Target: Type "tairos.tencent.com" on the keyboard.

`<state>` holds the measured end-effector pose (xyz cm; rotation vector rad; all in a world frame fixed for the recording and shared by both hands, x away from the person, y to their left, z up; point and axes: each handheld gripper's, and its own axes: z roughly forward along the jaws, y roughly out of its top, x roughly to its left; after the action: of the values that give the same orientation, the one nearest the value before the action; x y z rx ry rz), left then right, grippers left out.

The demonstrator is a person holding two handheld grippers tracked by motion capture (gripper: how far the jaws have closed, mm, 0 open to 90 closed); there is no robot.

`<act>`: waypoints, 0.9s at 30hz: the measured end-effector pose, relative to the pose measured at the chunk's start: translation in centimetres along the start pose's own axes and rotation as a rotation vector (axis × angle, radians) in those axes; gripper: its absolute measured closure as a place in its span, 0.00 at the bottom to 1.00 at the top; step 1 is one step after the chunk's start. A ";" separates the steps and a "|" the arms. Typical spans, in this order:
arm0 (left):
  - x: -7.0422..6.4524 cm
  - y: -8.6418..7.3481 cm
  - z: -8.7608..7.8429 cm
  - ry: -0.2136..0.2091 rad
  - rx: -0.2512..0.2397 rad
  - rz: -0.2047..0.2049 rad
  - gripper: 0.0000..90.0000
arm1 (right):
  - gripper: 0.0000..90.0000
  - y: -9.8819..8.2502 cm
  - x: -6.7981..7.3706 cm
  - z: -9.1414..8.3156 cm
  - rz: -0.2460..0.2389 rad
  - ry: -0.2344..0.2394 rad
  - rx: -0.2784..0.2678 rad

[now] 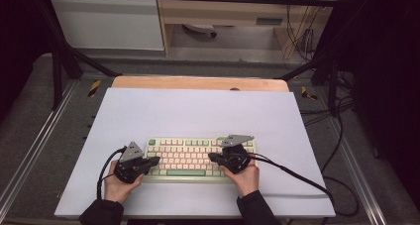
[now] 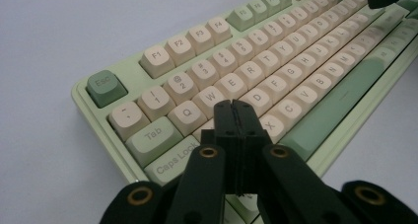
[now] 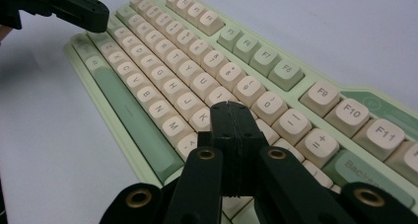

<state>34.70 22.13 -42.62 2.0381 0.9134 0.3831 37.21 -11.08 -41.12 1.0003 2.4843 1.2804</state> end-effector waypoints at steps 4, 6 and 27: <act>-0.1 0.1 0.1 0.001 -0.001 0.000 1.00 | 1.00 -0.5 -0.2 -0.7 0.000 0.003 -0.001; -0.1 0.1 0.1 0.003 -0.001 0.001 1.00 | 1.00 -0.8 -0.2 -1.0 0.002 0.001 0.000; -0.4 0.9 1.4 0.014 0.012 0.007 1.00 | 1.00 -3.0 -0.6 -2.4 0.016 0.011 -0.001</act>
<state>35.62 20.69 -42.76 2.0524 0.9200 0.3972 35.18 -14.30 -42.05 1.0170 2.4883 1.2955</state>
